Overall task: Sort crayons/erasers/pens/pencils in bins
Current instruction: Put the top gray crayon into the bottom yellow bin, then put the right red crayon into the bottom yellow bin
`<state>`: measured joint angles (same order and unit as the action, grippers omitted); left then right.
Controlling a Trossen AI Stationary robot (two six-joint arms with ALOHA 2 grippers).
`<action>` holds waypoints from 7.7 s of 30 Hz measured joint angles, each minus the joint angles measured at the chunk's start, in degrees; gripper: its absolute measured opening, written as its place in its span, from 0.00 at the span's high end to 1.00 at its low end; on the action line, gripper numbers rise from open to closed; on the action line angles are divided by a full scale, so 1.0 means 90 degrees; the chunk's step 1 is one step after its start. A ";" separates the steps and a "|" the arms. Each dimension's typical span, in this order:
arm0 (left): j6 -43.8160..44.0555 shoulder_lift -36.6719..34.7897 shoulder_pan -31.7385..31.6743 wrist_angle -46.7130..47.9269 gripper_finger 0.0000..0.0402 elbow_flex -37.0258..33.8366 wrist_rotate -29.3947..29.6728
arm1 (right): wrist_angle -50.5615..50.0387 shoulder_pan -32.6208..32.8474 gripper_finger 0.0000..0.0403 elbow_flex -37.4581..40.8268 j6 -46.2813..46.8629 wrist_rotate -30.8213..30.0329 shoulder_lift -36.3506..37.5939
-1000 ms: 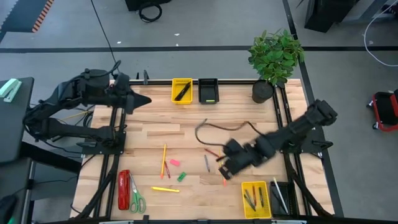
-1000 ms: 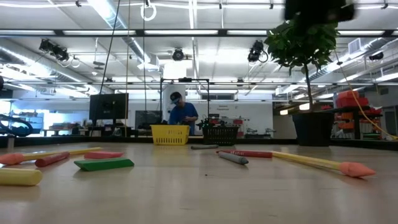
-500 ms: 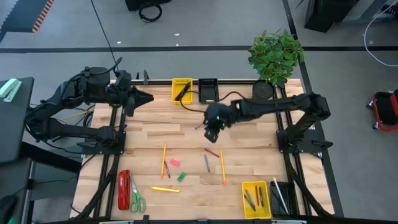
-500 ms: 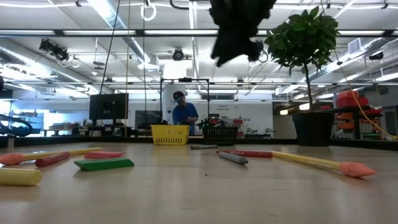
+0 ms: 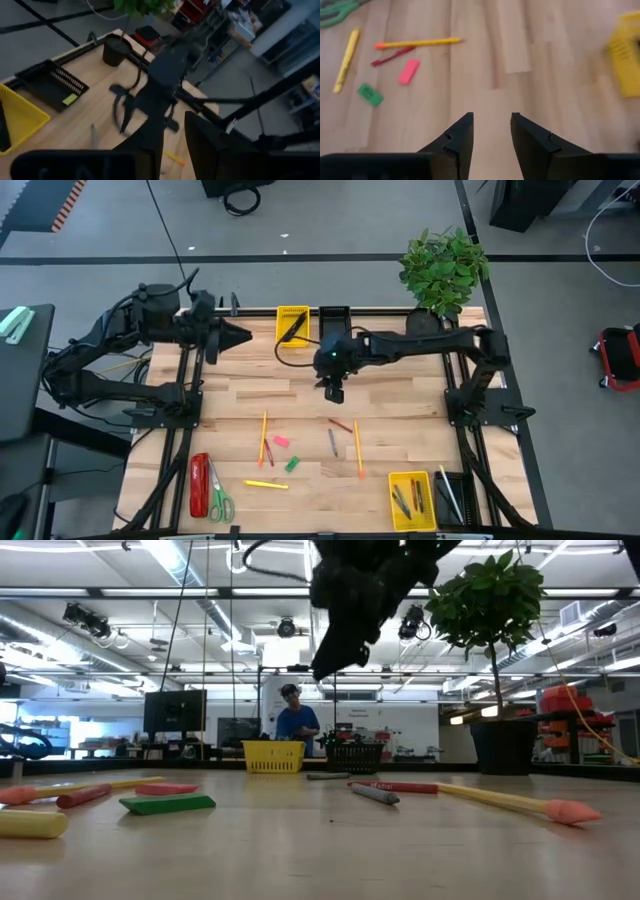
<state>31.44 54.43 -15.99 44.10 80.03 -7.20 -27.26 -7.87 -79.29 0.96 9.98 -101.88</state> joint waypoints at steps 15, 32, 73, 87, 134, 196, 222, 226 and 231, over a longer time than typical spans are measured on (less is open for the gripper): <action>0.0799 -0.0002 0.0002 0.0019 0.80 0.0000 0.0972 | 0.0311 -0.0209 0.66 -0.0004 -0.0941 0.0302 -0.0568; 0.1913 0.1079 0.0566 -0.0466 0.81 -0.0007 0.1820 | 0.1323 -0.0331 0.64 0.0000 -0.1300 0.0787 -0.0843; 0.2445 0.1066 0.3030 -0.1294 0.87 0.0000 0.1956 | 0.2038 -0.0964 0.64 0.1285 -0.2296 0.0734 -0.1028; 0.2445 0.1066 0.3320 -0.1651 0.88 0.0000 0.2139 | 0.2789 -0.1154 0.64 0.2232 -0.2130 0.0842 -0.1012; 0.2429 0.0991 0.3254 -0.1850 0.90 -0.0005 0.2183 | 0.2466 -0.0653 0.94 0.2268 -0.0409 -0.0083 -0.0487; 0.0726 0.0946 0.2584 -0.2348 0.96 -0.0002 0.1844 | -0.1134 0.6485 0.92 0.2200 1.3002 -0.0738 0.2347; 0.0726 0.0906 0.3135 -0.2076 0.95 -0.0002 0.1675 | -0.1121 0.6675 0.75 0.2198 1.3064 -0.1449 0.1126; 0.0777 0.0906 0.3129 -0.2085 0.96 -0.0002 0.1818 | -0.1131 0.6675 0.72 0.2198 1.2921 -0.1475 0.1158; 0.1139 0.0906 0.3130 -0.2089 0.97 -0.0002 0.1950 | -0.1276 0.6628 0.72 0.2198 1.2500 -0.1940 0.1550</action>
<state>41.70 62.59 12.19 25.30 80.01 10.35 -38.75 51.78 -59.51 113.46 -7.48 -87.93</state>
